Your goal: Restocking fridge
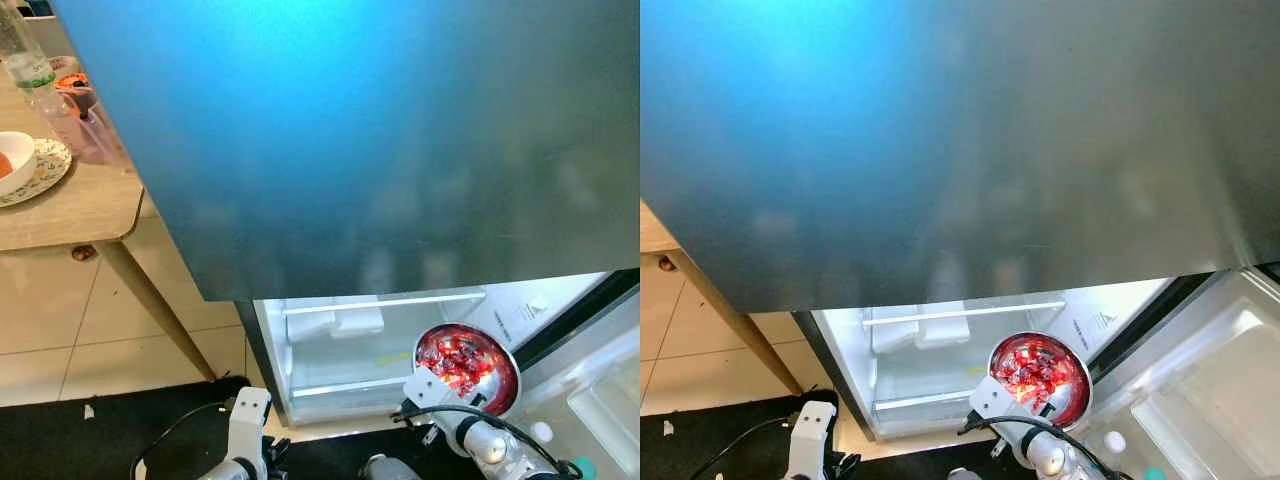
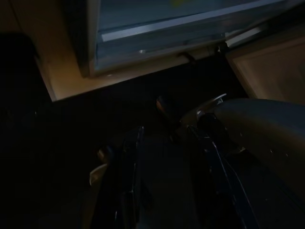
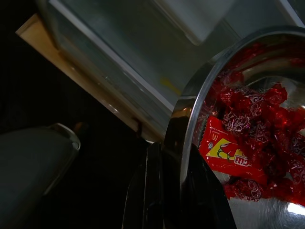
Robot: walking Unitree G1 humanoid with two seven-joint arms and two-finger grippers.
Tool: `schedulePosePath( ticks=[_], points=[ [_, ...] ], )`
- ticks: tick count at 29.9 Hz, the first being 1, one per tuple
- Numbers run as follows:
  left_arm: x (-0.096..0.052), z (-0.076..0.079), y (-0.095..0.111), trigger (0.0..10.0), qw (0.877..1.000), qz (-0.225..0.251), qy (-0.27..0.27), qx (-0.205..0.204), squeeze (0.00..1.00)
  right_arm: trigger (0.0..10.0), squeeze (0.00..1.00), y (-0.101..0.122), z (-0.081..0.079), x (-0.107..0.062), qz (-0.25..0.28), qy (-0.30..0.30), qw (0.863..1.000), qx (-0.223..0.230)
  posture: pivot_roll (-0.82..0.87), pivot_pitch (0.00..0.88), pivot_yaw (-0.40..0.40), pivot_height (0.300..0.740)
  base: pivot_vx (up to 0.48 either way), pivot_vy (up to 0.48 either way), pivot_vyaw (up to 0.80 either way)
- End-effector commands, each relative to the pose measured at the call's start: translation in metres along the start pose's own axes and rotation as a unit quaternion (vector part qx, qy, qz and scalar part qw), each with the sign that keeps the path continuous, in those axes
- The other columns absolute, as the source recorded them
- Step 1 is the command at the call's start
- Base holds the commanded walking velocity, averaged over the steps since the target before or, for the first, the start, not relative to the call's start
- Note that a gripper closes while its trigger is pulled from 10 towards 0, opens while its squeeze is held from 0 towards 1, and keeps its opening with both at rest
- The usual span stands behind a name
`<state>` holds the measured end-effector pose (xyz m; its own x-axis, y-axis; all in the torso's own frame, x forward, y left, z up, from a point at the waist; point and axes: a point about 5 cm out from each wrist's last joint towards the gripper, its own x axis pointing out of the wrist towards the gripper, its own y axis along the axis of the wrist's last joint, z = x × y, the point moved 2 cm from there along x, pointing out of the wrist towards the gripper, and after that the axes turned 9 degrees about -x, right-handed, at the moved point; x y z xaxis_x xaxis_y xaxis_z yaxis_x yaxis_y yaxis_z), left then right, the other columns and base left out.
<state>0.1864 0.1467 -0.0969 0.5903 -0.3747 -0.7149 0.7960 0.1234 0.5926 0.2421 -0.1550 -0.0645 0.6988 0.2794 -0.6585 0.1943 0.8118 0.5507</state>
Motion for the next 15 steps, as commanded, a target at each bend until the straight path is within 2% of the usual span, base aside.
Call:
schedulePosePath(
  ticks=[1, 8, 15],
  points=[
    [0.005, 0.011, 0.009, 10.0, 0.998, 0.005, -0.028, 0.049, 0.0, 10.0, 0.0, 0.015, 0.001, 0.005, 0.022, -0.003, 0.999, -0.032, -0.03, 0.091, 0.0, 0.74, 0.0, 0.0, 0.0],
    [0.01, 0.019, 0.023, 10.0, 0.996, 0.021, -0.041, 0.08, 0.0, 10.0, 0.0, 0.021, 0.005, 0.008, 0.022, 0.001, 0.999, -0.047, -0.02, 0.1, -0.001, 0.735, 0.0, 0.0, 0.0],
    [0.011, 0.022, 0.025, 10.0, 0.994, 0.025, -0.046, 0.099, 0.0, 10.0, 0.0, 0.026, 0.01, 0.011, 0.027, -0.001, 0.997, -0.067, -0.03, 0.104, -0.002, 0.695, 0.0, 0.0, 0.0]
  ],
)
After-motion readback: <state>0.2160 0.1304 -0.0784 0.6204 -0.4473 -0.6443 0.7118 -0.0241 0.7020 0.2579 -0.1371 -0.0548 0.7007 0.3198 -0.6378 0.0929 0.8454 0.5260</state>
